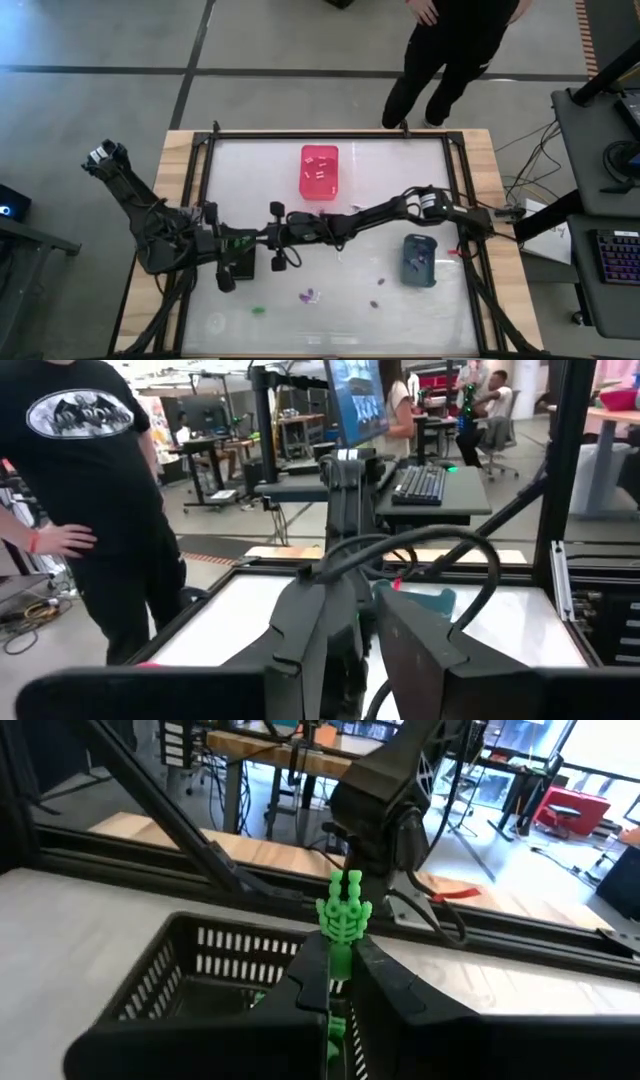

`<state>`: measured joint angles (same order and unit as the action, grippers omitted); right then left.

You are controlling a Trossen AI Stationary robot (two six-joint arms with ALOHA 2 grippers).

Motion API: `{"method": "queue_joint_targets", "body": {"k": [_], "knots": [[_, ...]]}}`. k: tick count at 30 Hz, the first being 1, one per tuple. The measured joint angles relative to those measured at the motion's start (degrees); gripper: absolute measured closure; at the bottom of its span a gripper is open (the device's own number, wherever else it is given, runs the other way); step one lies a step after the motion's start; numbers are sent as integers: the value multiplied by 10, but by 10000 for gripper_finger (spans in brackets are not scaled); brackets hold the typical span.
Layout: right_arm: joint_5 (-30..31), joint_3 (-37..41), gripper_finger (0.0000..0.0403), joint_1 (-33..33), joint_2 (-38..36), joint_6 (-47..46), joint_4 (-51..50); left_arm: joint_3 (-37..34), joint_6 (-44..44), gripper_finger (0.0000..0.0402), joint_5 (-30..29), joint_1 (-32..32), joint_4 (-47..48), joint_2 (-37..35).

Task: Sort Halloween decoration
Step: Put the skeleton toy into the black basket, then put the bone toy into the red bin

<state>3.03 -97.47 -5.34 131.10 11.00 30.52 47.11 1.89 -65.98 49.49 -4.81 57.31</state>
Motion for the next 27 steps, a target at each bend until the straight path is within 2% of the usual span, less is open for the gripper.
{"method": "queue_joint_targets", "body": {"k": [6,10,21,27], "knots": [[0,-50,390,0,35,-6,-3,0,1,327,-37,23,8,1],[-1,-65,387,0,45,-14,-2,0,1,327,-41,27,8,7],[-2,-89,274,1,57,-41,-75,0,7,327,-42,27,11,7],[-2,-89,249,-1,36,-32,-137,0,14,327,-49,27,11,7]]}}
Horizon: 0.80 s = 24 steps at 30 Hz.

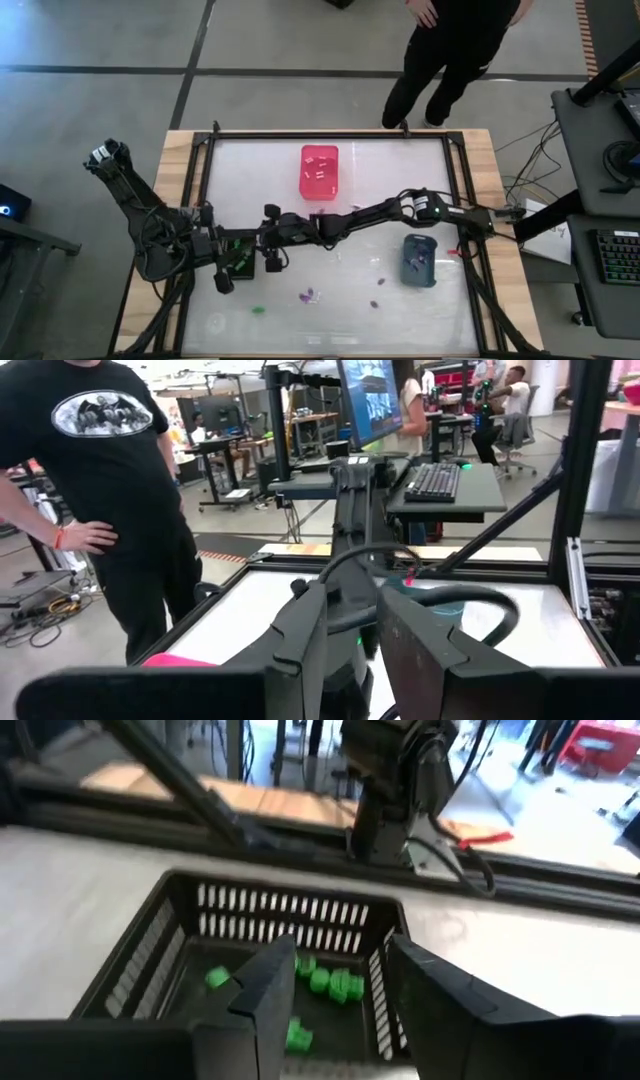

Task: Sort Halloween decoration
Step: Put the bone toy into the red bin

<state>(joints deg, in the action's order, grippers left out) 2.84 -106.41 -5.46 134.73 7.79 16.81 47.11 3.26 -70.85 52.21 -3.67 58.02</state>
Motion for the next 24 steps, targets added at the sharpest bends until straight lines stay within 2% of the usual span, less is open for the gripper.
{"method": "queue_joint_targets", "body": {"k": [8,14,18,24], "knots": [[1,4,261,-9,-79,-9,-266,0,27,327,-6,0,18,1],[2,9,276,-12,-138,-55,-482,0,39,327,-6,0,18,10],[3,19,283,-14,-175,-94,-585,0,47,327,-6,-1,17,18],[32,49,291,-21,-229,-144,-673,0,50,327,-6,-8,17,31]]}}
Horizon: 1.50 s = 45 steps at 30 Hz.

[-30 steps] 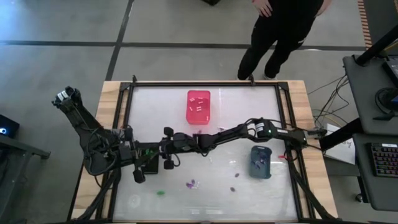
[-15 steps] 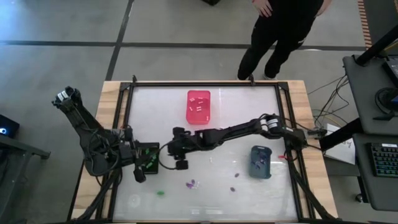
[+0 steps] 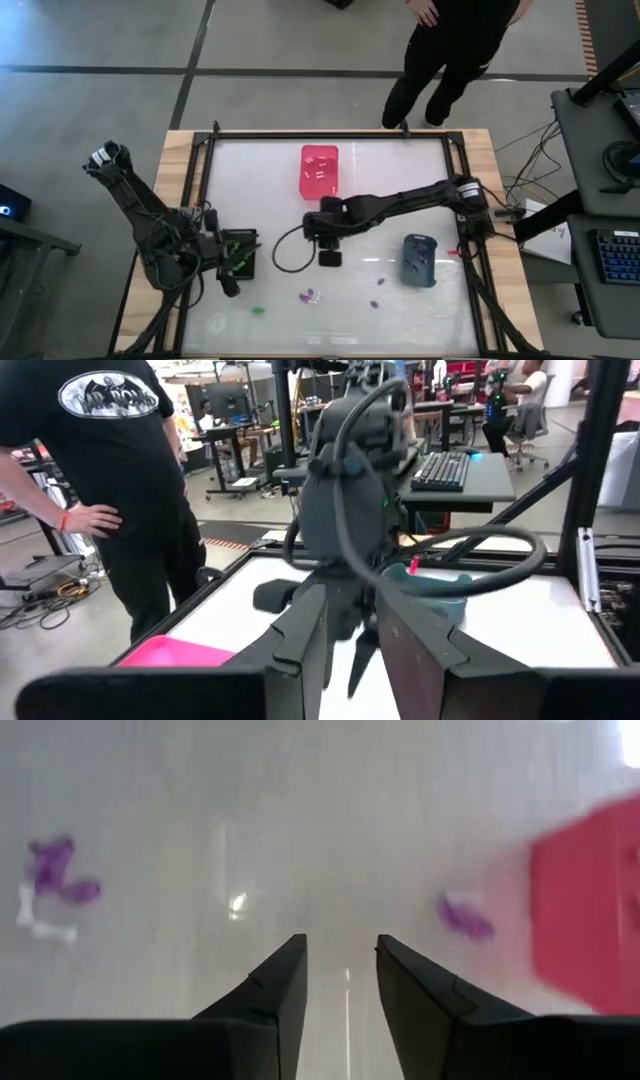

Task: Sort Halloween decoration
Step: Put the bone toy into the red bin

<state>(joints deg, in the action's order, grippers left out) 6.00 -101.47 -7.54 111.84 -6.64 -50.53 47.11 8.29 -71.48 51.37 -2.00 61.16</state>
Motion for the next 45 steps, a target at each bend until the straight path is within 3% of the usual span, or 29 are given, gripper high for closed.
{"method": "queue_joint_targets", "body": {"k": [6,12,16,22,26,30,37,42,45], "knots": [[1,58,298,-12,-72,-25,-58,0,11,327,15,-22,-1,20],[0,161,296,-41,-174,-70,-65,0,16,333,200,-87,-16,40],[23,240,300,-72,-257,-143,-48,0,16,338,263,-138,-24,73],[118,351,308,-137,-366,-206,45,0,-22,338,286,-205,-27,150],[145,410,312,-167,-414,-208,140,0,-74,338,417,-246,-69,204],[181,451,310,-179,-440,-194,231,0,-148,338,545,-279,-115,258],[201,481,315,-180,-431,-188,322,45,-224,338,563,-322,-121,346],[202,477,321,-184,-422,-197,335,77,-269,333,659,-348,-121,409],[201,475,322,-189,-420,-206,353,84,-285,327,679,-365,-120,433]]}}
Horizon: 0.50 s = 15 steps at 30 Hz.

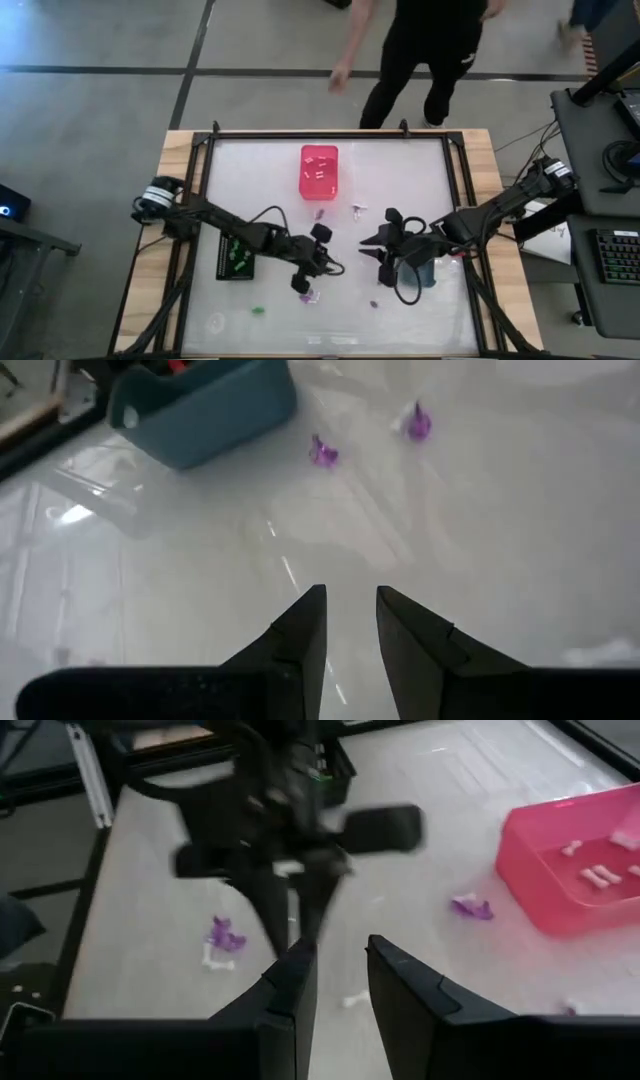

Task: Sort Halloween decoration
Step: Put the bone toy into the red bin

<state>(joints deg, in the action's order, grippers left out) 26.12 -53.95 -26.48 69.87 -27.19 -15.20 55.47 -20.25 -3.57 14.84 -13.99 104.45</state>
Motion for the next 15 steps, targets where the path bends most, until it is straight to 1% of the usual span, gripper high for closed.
{"method": "queue_joint_targets", "body": {"k": [4,9,13,15], "knots": [[0,0,319,-8,1,10,23,0,-18,314,0,-21,-5,25],[0,0,321,-11,2,12,35,0,-38,285,4,-36,-22,44],[0,0,323,-10,5,12,38,3,-51,270,42,-49,-30,61],[0,0,322,-10,5,12,40,10,-52,269,46,-55,-33,71]]}}
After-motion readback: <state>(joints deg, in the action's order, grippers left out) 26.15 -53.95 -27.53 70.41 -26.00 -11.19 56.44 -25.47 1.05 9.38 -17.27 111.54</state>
